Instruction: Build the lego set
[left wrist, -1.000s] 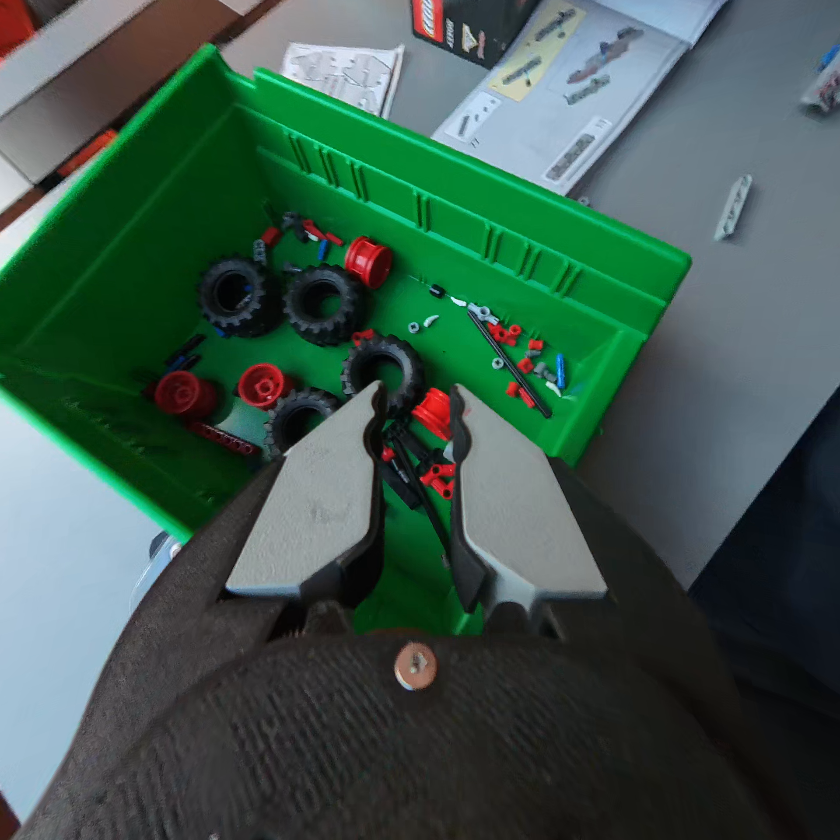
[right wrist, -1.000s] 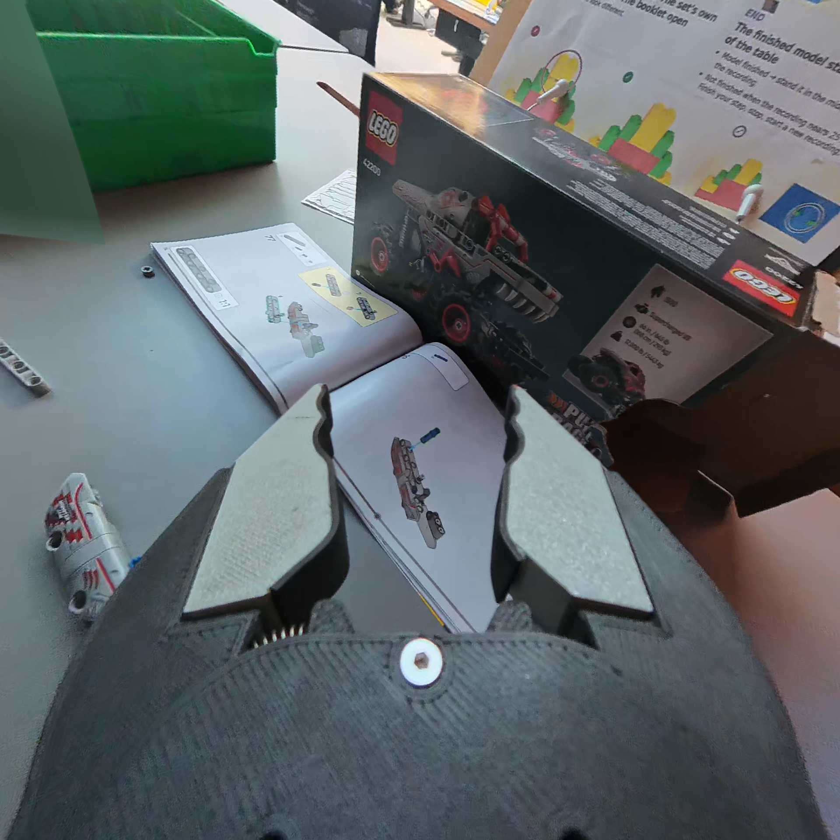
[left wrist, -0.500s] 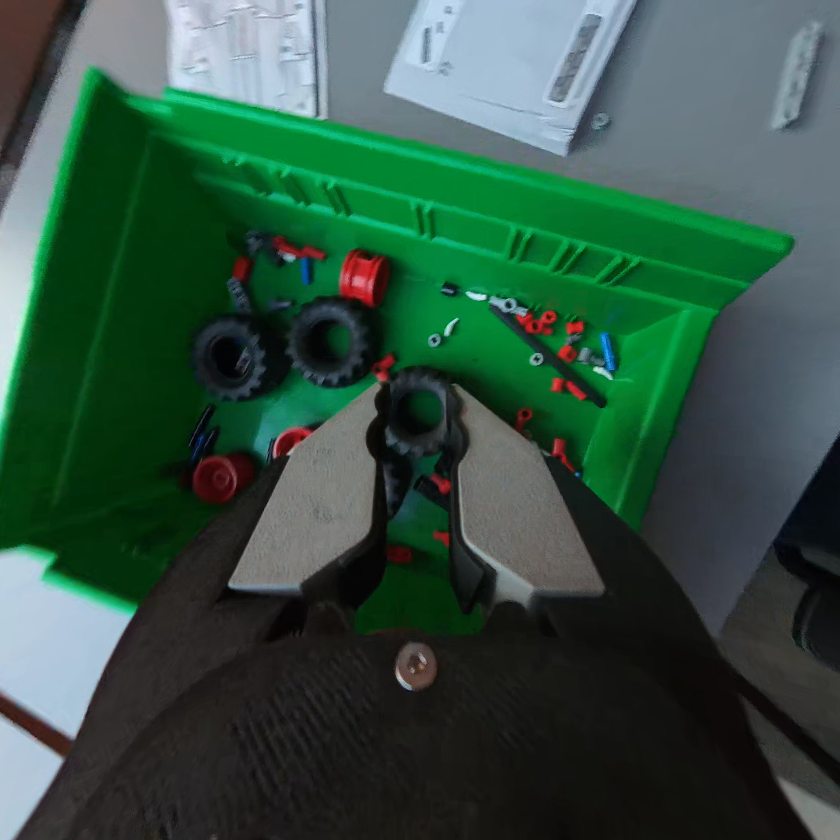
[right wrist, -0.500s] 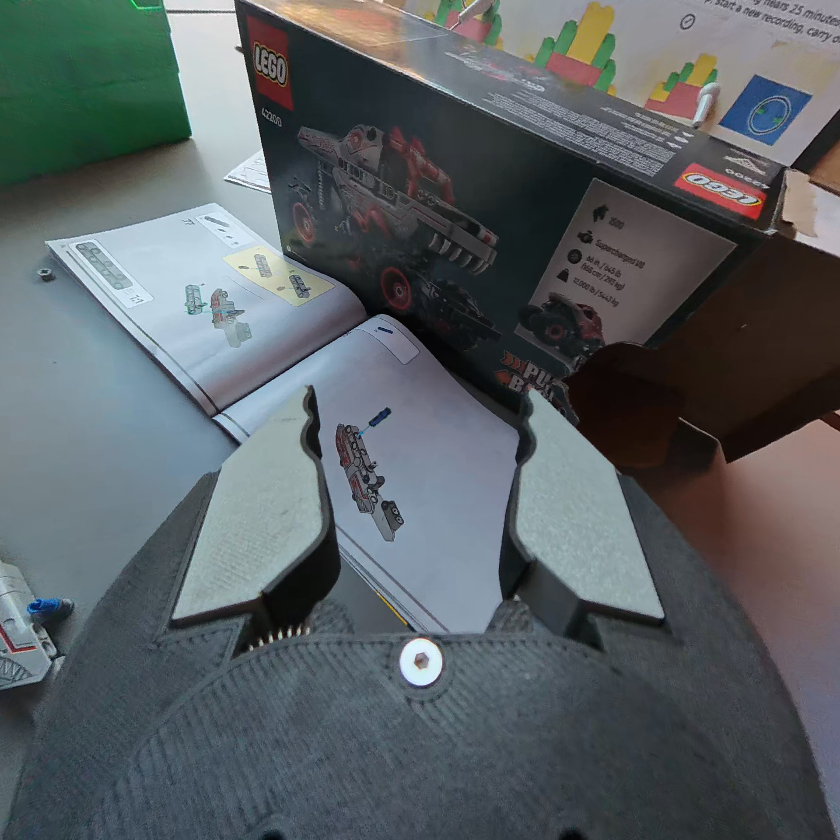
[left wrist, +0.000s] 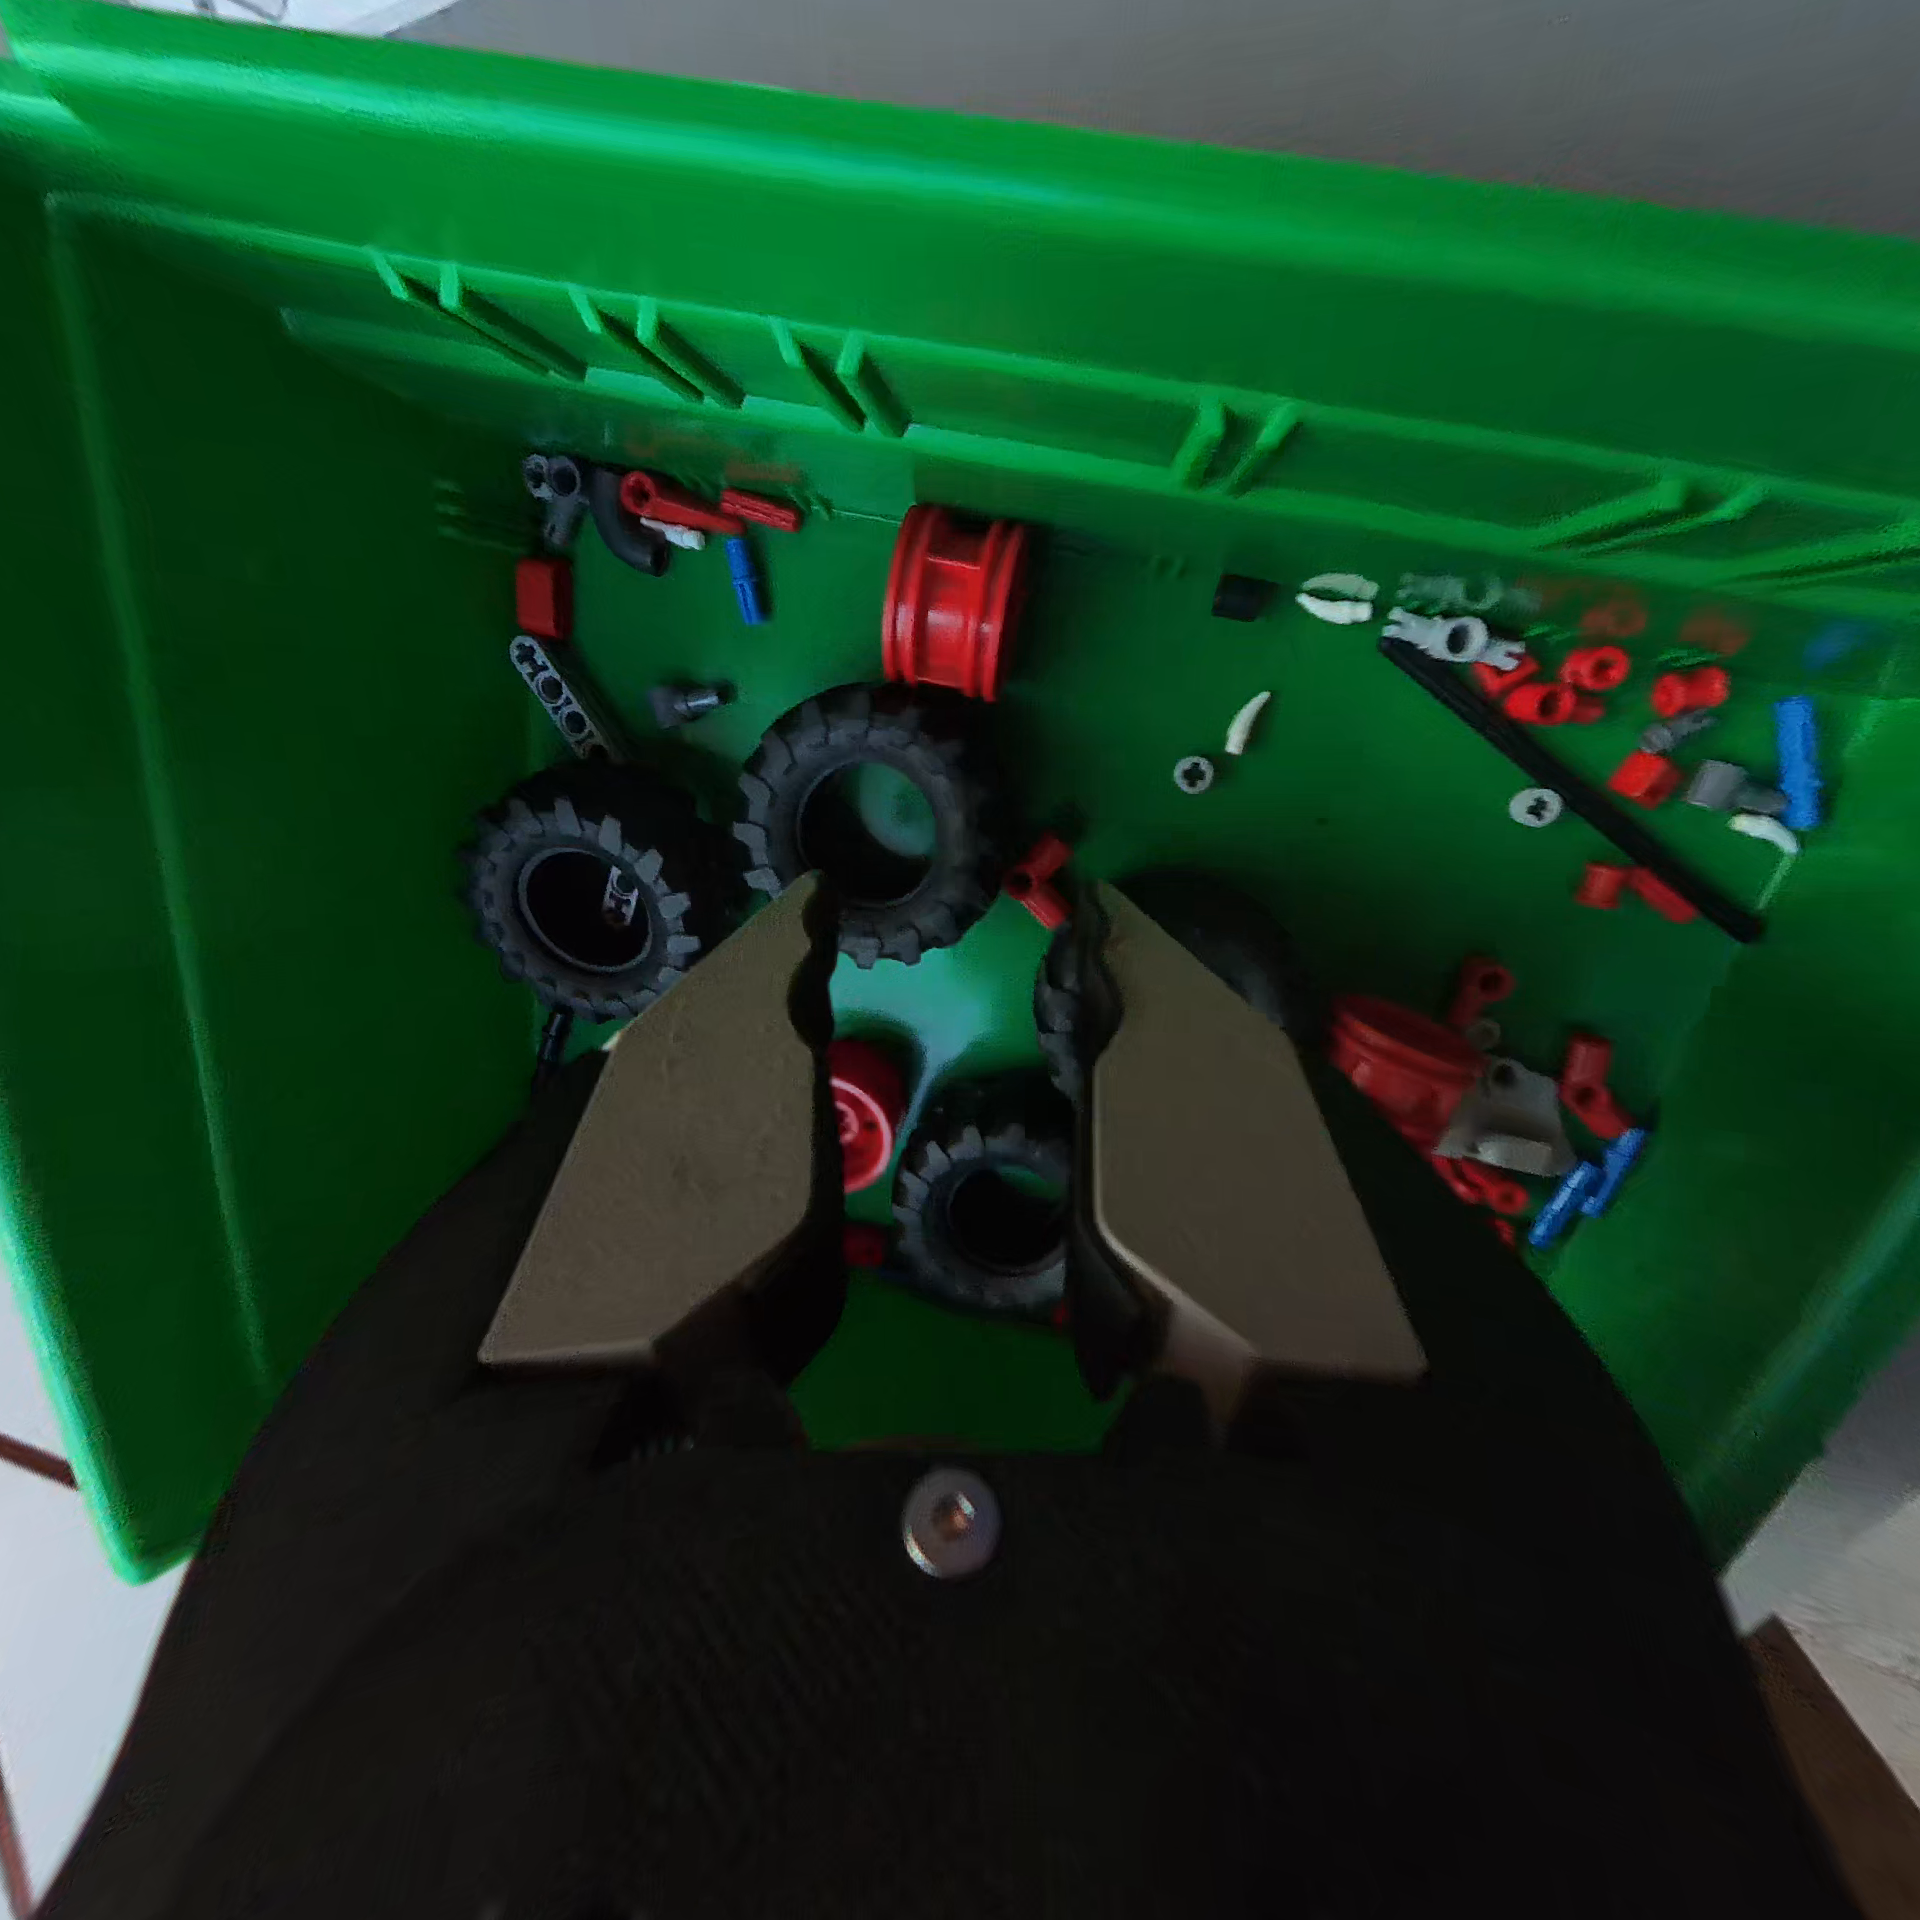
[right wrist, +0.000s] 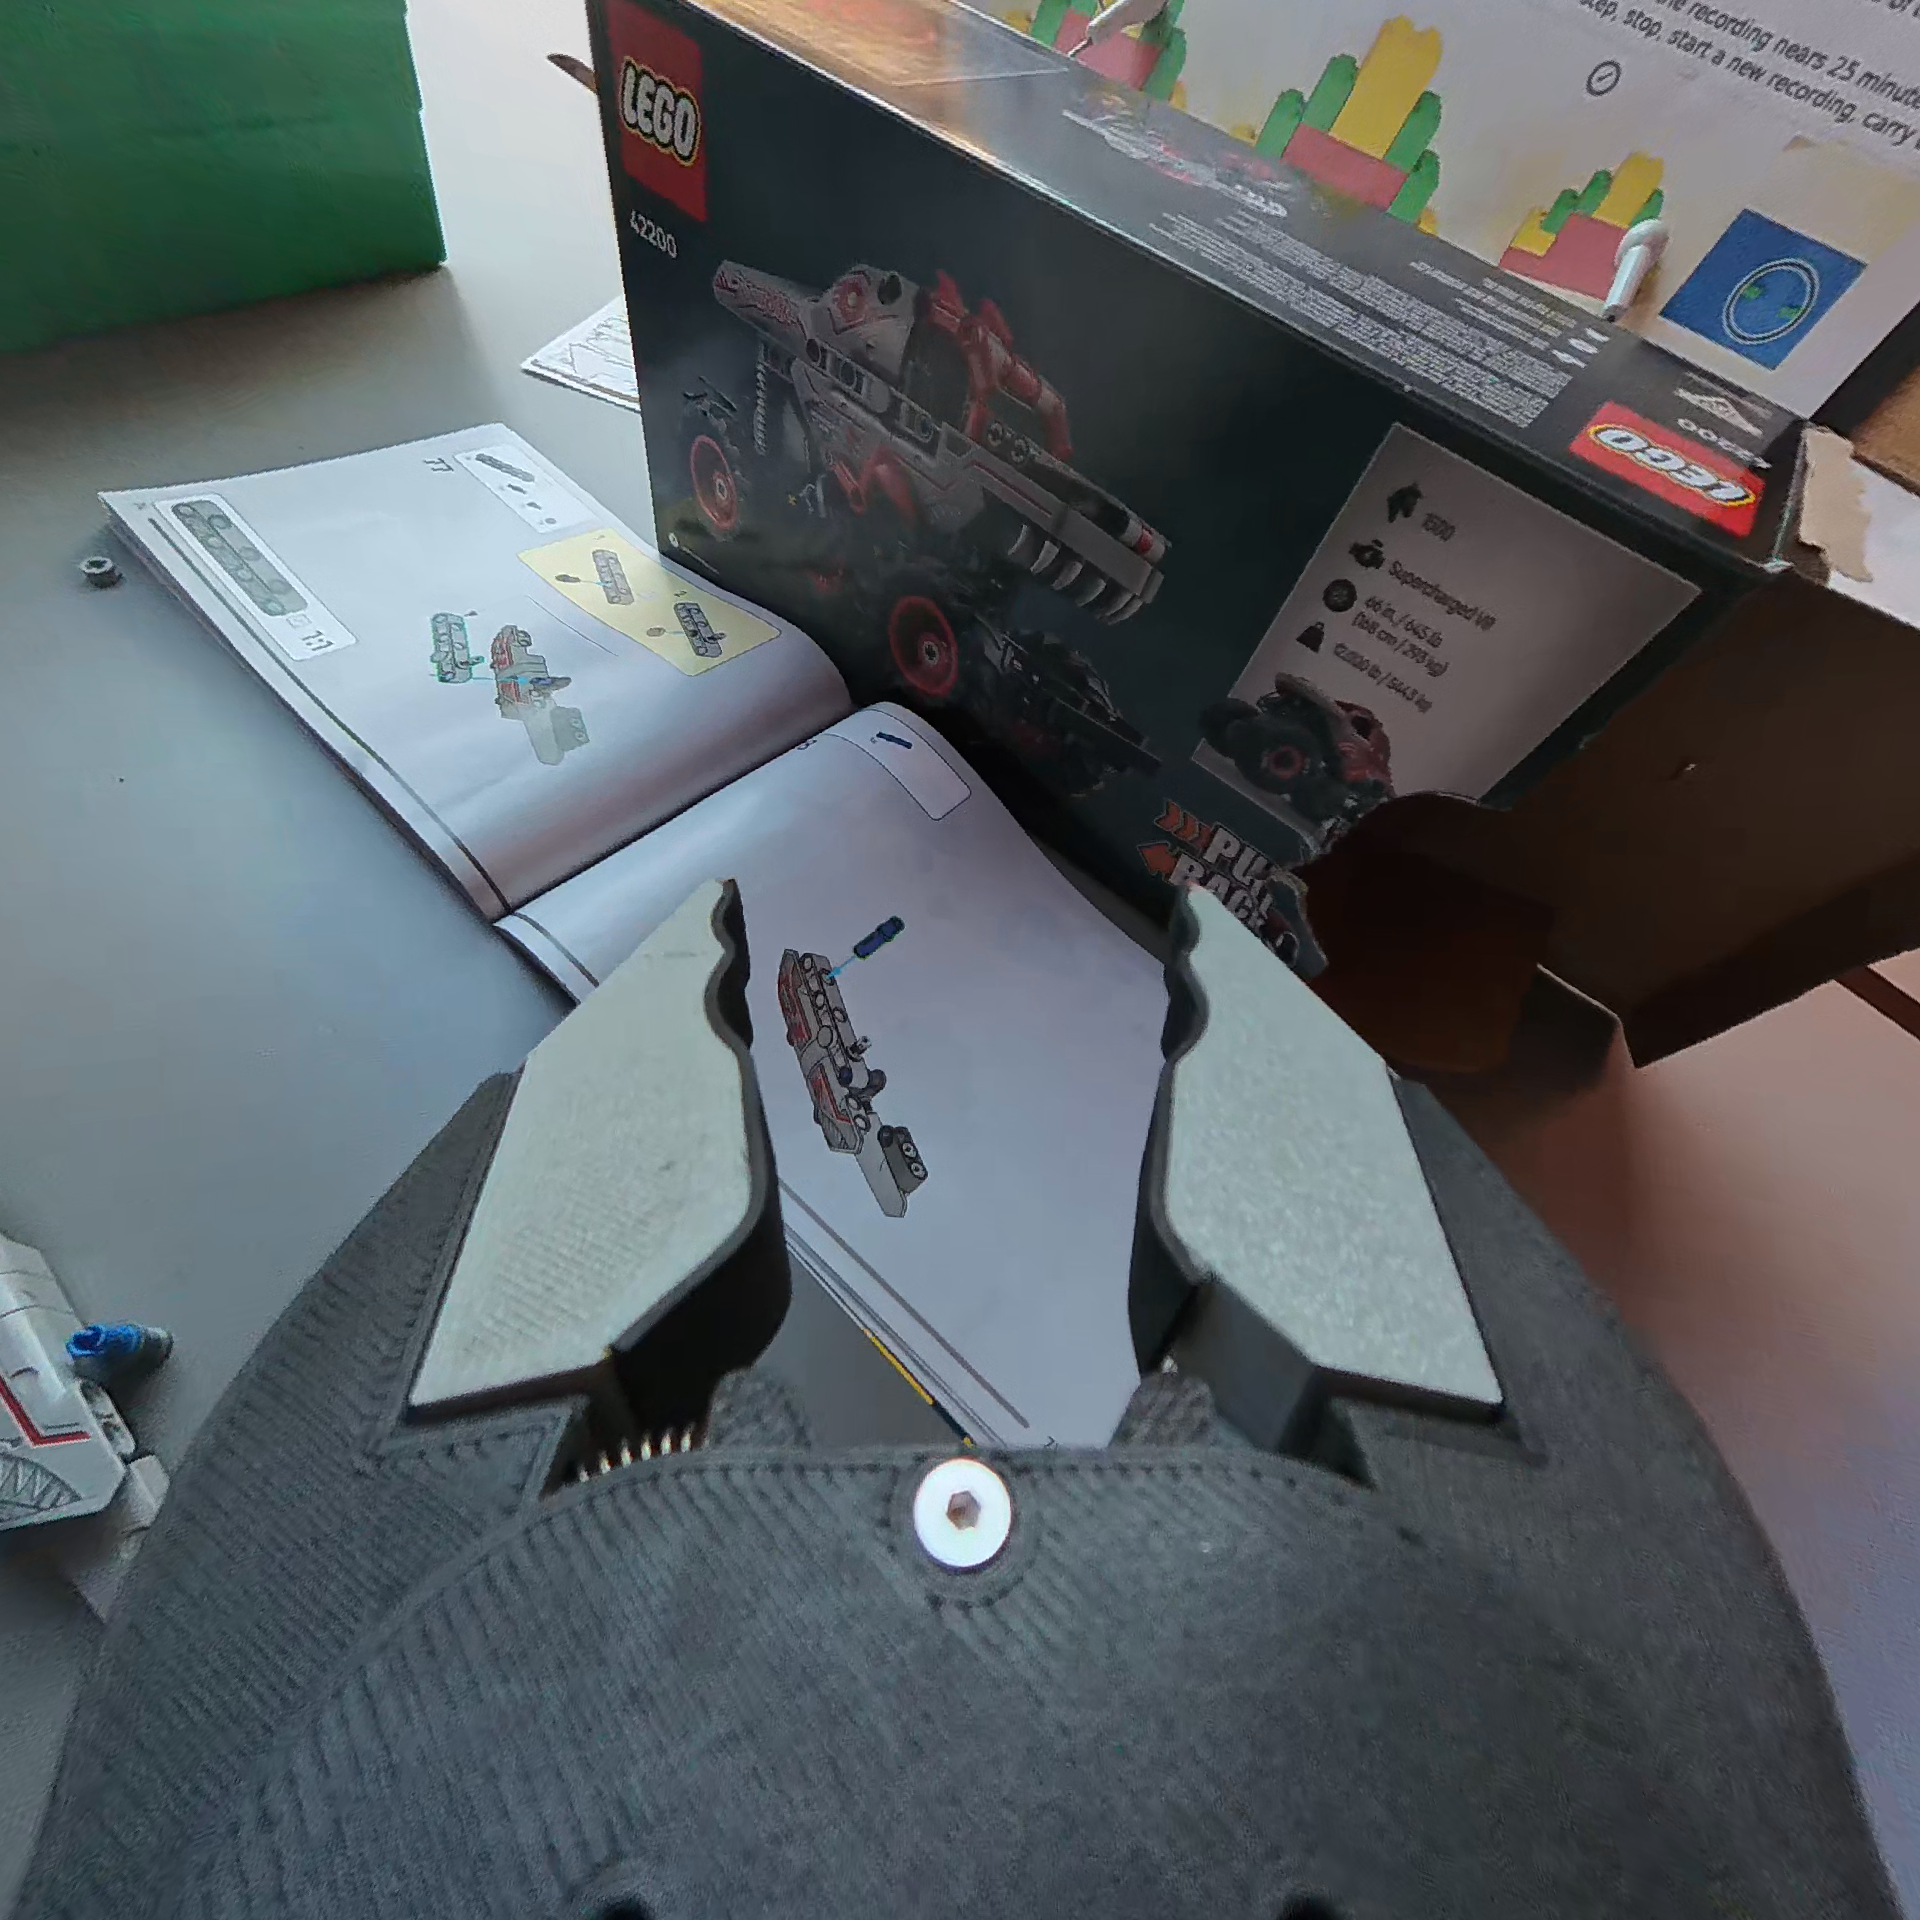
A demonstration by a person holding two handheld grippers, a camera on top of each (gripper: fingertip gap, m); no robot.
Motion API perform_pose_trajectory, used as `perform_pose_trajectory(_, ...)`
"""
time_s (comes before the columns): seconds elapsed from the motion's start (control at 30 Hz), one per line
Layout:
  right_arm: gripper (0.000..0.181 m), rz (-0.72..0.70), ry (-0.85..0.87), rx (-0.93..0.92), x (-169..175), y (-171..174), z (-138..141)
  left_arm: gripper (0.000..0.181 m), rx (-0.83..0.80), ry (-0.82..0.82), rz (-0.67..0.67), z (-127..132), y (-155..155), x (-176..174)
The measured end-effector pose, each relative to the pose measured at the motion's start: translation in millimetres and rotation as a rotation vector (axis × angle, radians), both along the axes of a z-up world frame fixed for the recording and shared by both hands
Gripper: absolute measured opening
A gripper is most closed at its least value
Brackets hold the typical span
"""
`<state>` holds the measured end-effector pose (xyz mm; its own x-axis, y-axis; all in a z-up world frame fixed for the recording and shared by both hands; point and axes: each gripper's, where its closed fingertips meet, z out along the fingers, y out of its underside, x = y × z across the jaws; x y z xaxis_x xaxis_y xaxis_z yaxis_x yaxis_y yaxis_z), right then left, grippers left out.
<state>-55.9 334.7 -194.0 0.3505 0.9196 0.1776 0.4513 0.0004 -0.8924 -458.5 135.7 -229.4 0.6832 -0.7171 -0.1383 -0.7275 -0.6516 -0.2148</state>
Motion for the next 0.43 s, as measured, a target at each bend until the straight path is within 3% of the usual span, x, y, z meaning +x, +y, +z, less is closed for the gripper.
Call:
perform_pose_trajectory(0.03, 0.077, -0.002, -0.004, 0.004, 0, 0, 0, 0.044, 0.002, 0.021, -0.01, -2, 4, -2)
perform_pose_trajectory(0.13, 0.077, -0.009, -0.008, 0.004, 2, 0, -1, 0.048, -0.007, 0.061, -0.017, -5, 14, -12)
perform_pose_trajectory(0.23, 0.075, -0.019, -0.002, 0.001, 4, 2, 0, 0.05, -0.099, 0.031, 0.085, -13, 14, -22)
perform_pose_trajectory(0.43, 0.072, -0.014, -0.023, -0.011, 4, 2, -6, 0.033, 0.044, -0.008, 0.143, 22, 18, -40)
